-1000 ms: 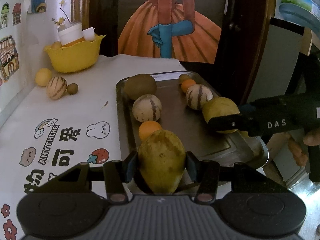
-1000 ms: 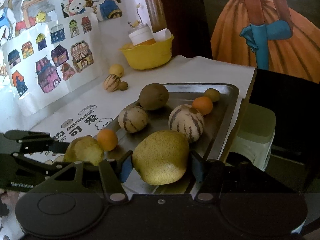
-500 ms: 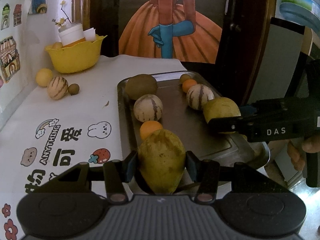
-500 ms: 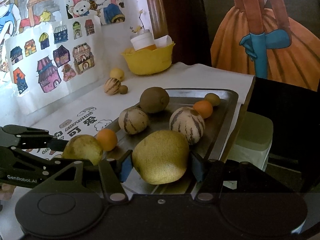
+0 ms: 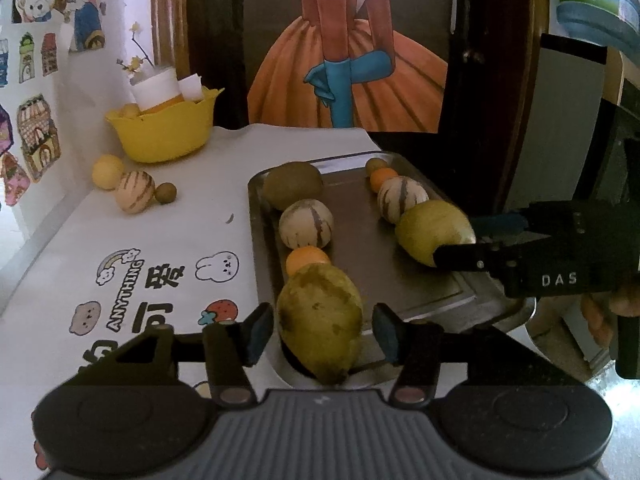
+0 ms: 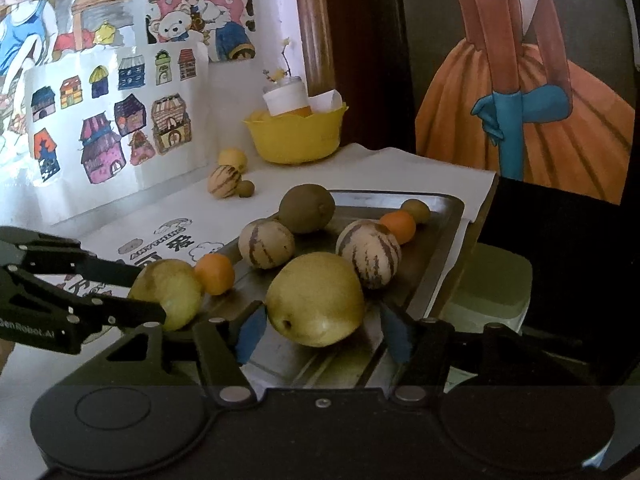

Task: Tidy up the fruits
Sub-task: 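Open both tools to drop the two pears into the tray, then move both open tools back toward the striped pepino and small brown fruit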

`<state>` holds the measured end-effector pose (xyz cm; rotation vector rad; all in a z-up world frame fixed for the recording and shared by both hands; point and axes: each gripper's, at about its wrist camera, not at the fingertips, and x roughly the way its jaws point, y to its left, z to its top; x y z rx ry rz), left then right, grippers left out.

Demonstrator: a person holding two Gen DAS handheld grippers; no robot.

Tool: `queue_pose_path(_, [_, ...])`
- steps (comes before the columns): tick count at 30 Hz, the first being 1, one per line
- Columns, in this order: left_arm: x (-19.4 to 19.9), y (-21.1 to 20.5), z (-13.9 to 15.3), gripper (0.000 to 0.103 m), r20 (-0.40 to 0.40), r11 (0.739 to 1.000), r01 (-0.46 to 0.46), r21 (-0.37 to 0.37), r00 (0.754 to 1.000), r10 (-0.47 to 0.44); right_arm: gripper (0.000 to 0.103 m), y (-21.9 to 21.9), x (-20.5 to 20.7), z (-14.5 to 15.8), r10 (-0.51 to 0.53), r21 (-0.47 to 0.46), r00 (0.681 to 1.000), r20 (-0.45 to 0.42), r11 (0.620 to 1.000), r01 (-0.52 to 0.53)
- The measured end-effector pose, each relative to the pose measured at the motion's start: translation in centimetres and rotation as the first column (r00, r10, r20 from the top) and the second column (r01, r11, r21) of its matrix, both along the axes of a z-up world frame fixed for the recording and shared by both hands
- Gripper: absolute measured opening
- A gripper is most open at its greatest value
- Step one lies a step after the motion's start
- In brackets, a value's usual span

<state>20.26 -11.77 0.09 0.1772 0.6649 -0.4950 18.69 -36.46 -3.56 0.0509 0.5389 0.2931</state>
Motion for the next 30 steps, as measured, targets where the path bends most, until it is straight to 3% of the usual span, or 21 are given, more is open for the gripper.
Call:
queue_pose_path(6, [-1.2, 0.6, 0.3, 0.074, 0.002, 1.000, -0.016, -0.005, 1.000, 0.016, 0.080, 0.5, -1.7, 0.3, 0.006, -0.029, 1.000, 0.014, 1.000, -0.006])
queue_pose_path(17, [-3.5, 3.1, 0.8, 0.085, 0.007, 0.999, -0.035, -0.034, 0.999, 0.035, 0.096, 1.7, -5.2, 1.6, 0.030, -0.111, 0.999, 0.038, 0.993, -0.026])
queue_pose_path(24, [-4.6, 5.7, 1.1, 0.098, 0.008, 0.996, -0.085, -0.027, 0.996, 0.086, 0.102, 2.9, -5.9, 2.0, 0.054, -0.135, 0.999, 0.002, 0.989, -0.053])
queue_pose_path(30, [-4.6, 8.3, 1.5, 0.102, -0.023, 0.988, -0.155, -0.003, 0.988, 0.154, 0.102, 3.8, -5.8, 2.4, 0.069, -0.129, 0.994, -0.080, 0.988, -0.079])
